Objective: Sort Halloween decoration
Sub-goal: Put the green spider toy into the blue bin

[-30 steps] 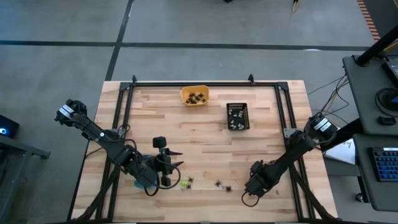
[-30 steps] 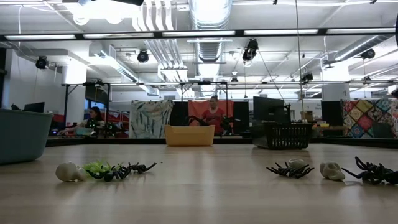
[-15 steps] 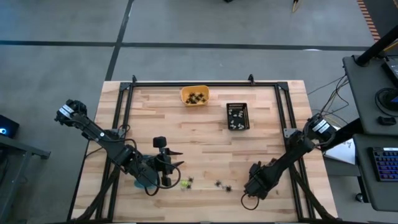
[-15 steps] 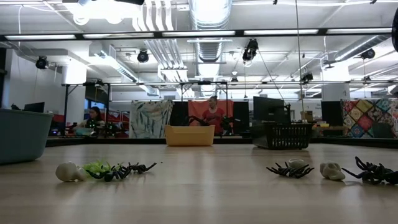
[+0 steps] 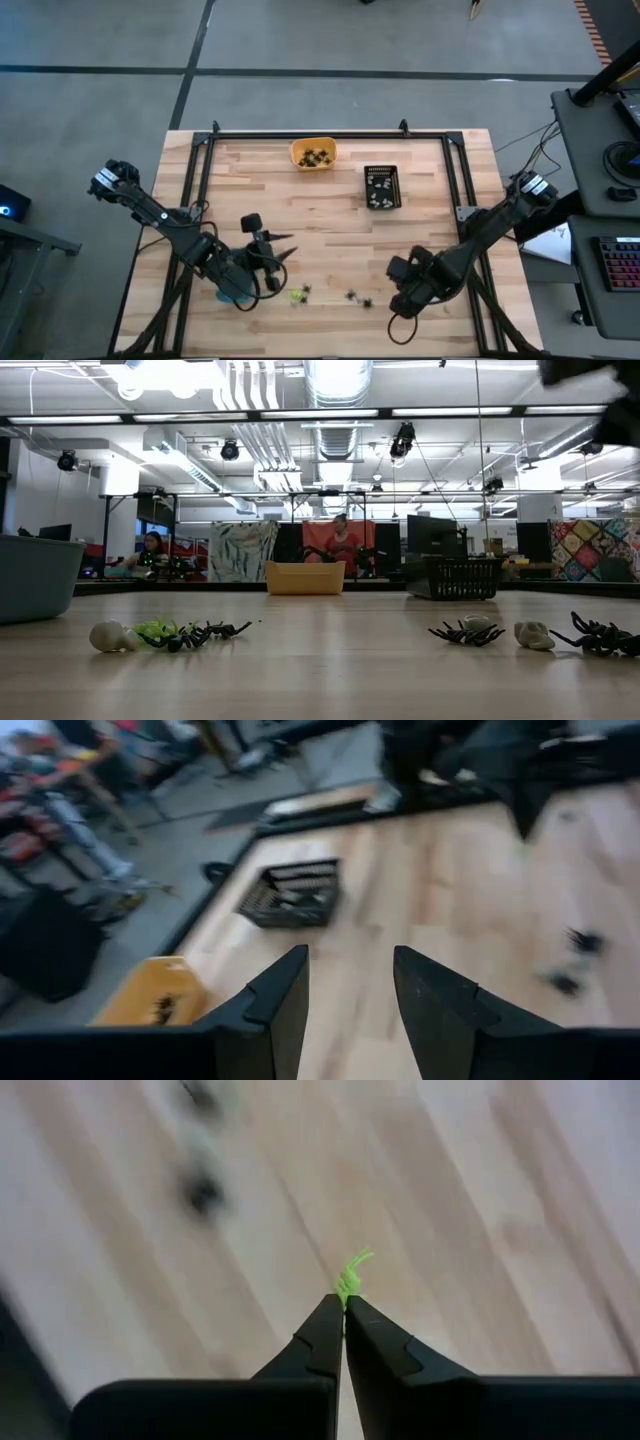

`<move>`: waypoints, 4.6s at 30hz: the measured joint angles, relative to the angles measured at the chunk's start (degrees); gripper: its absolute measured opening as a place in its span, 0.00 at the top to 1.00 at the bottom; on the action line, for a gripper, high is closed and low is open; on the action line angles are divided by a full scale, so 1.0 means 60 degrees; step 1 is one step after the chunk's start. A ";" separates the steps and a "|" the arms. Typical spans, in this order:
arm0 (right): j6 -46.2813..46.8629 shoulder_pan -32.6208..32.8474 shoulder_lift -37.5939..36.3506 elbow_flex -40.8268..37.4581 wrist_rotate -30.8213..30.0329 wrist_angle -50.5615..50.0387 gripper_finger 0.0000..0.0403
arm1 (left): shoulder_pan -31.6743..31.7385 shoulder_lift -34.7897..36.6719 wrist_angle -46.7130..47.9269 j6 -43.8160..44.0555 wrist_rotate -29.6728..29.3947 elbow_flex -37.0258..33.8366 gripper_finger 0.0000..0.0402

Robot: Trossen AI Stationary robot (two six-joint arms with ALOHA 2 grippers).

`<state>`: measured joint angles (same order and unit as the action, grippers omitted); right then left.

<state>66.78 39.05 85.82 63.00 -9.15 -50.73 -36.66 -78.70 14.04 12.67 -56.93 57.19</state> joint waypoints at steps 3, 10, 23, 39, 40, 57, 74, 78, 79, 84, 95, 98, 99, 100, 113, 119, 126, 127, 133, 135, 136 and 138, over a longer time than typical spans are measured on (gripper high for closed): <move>-0.1217 -0.0190 -0.0386 -0.0025 -0.1044 0.1342 0.98 | -0.0002 0.0116 -0.0101 0.0001 -0.0652 0.0000 0.67; -0.5589 -0.1233 -0.0421 -0.0211 -0.1652 0.5690 0.98 | -0.0328 0.0485 0.0089 -0.0171 -0.0657 0.0373 0.67; -1.0404 -0.3497 0.1661 0.0335 0.1357 1.1869 0.98 | -0.2329 0.0645 0.6206 0.3615 -0.0141 0.2660 0.67; -1.1512 -0.5043 0.5881 0.4842 0.3031 1.2079 0.98 | -0.3335 0.0678 0.7607 0.5016 -0.0167 0.2721 0.67; -1.1576 -0.5092 0.6151 0.5120 0.3032 1.2046 0.98 | -0.3340 0.0678 0.7637 0.5016 -0.0167 0.2721 0.67; -1.1561 -0.5428 0.9045 0.8564 0.3028 1.0518 0.98 | -0.3339 0.0660 0.7705 0.5016 -0.0163 0.2714 0.67; -1.1570 -0.5407 0.8772 0.8823 0.3045 0.8776 0.77 | -0.3338 0.0649 0.7505 0.5020 -0.0181 0.2714 0.67; -1.2095 -0.5174 0.7989 0.8830 0.3051 0.6799 0.75 | -0.3328 0.0649 0.7374 0.5020 -0.0203 0.2714 0.67; -1.2139 -0.5087 0.7809 0.8830 0.3047 0.6253 0.75 | -0.3321 0.0649 0.7316 0.5020 -0.0211 0.2710 0.67; -1.2131 -0.4599 0.7046 0.8751 0.3028 0.4501 0.77 | -0.3309 0.0599 0.6864 0.5021 -0.1001 0.2688 0.67; -1.2063 -0.3165 0.5894 0.7466 0.2036 0.3775 0.85 | -0.3074 -0.0620 0.6100 0.4628 -0.0712 0.2685 0.67; -1.1878 -0.2885 0.5599 0.6947 0.1458 0.3789 0.86 | -0.2781 -0.1044 0.5394 0.3692 0.0308 0.2677 0.67; -1.1819 -0.2818 0.5517 0.6794 0.1447 0.3840 0.86 | -0.2660 -0.1186 0.5073 0.3242 0.0744 0.2677 0.67; -1.1754 -0.2761 0.5420 0.6640 0.1440 0.3908 0.86 | -0.2533 -0.1342 0.4781 0.2800 0.1184 0.2677 0.67; -1.0510 -0.2303 0.3239 0.3832 0.0016 0.4546 0.86 | -0.0761 -0.2689 0.3411 0.0473 0.3388 0.2578 0.67; -0.9703 -0.1882 0.1883 0.2382 -0.1448 0.4855 0.86 | -0.0149 -0.2888 0.2983 0.0470 0.4355 0.2091 0.67; -0.8804 -0.1221 0.0416 0.1000 -0.3161 0.4860 0.86 | 0.0322 -0.2895 0.1557 0.0486 0.5017 0.1139 0.67; -0.8778 -0.1112 0.0233 0.0838 -0.3446 0.4855 0.86 | 0.0351 -0.2895 0.1276 0.0523 0.5102 0.1045 0.67; -0.8331 -0.0625 -0.0764 -0.0111 -0.4828 0.4903 0.86 | 0.0395 -0.3000 0.1039 0.1631 0.5287 0.0831 0.67; -0.8298 -0.0574 -0.1005 -0.0411 -0.5053 0.4979 0.86 | 0.0392 -0.3042 0.1268 0.2010 0.5458 0.0831 0.67; -0.8306 -0.0568 -0.1102 -0.0549 -0.5078 0.5118 0.86 | 0.0377 -0.3069 0.1373 0.2151 0.5551 0.0828 0.67; -0.8459 -0.0572 -0.1250 -0.0850 -0.5088 0.5483 0.86 | 0.0346 -0.3136 0.1420 0.2223 0.5697 0.0820 0.67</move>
<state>16.02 35.62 78.32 57.90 -39.68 -17.84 -34.58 -97.52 22.56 26.00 -22.75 62.11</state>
